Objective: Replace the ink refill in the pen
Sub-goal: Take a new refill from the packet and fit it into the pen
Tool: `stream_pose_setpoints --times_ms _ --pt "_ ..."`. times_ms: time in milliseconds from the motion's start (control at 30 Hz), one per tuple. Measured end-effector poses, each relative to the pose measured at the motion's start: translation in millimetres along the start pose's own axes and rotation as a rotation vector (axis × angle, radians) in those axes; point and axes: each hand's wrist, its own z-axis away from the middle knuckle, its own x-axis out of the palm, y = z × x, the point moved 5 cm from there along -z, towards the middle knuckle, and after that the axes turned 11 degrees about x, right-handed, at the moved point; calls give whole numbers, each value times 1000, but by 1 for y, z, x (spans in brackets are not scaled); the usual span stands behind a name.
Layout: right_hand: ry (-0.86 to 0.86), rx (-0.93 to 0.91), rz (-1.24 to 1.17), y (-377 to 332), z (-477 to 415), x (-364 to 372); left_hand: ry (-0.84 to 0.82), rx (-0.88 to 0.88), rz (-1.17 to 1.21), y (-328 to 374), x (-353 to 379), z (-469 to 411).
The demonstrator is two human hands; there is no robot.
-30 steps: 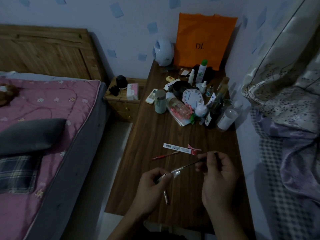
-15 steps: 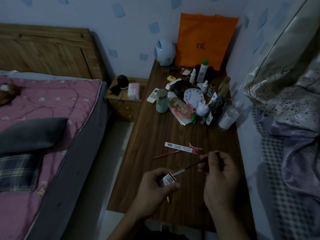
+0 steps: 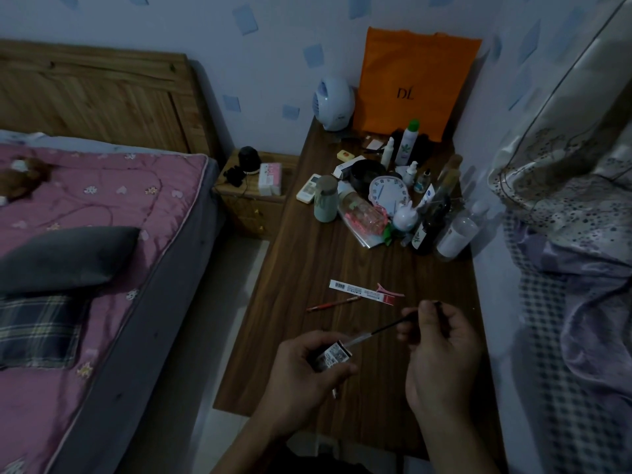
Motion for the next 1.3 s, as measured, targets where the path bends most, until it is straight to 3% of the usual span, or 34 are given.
stream_pose_setpoints --times_ms 267,567,767,1000,1300 --pt "-9 172 -80 6 -1 -4 25 108 -248 16 3 0" --pt "-79 260 -38 12 -6 -1 -17 106 -300 13 5 -3" --pt "-159 171 86 8 2 9 5 78 -363 10 3 -7" --pt "-310 79 248 5 1 19 -115 -10 -356 3 8 -13" --pt "-510 259 341 25 -8 19 -227 -24 -224 4 16 -18"
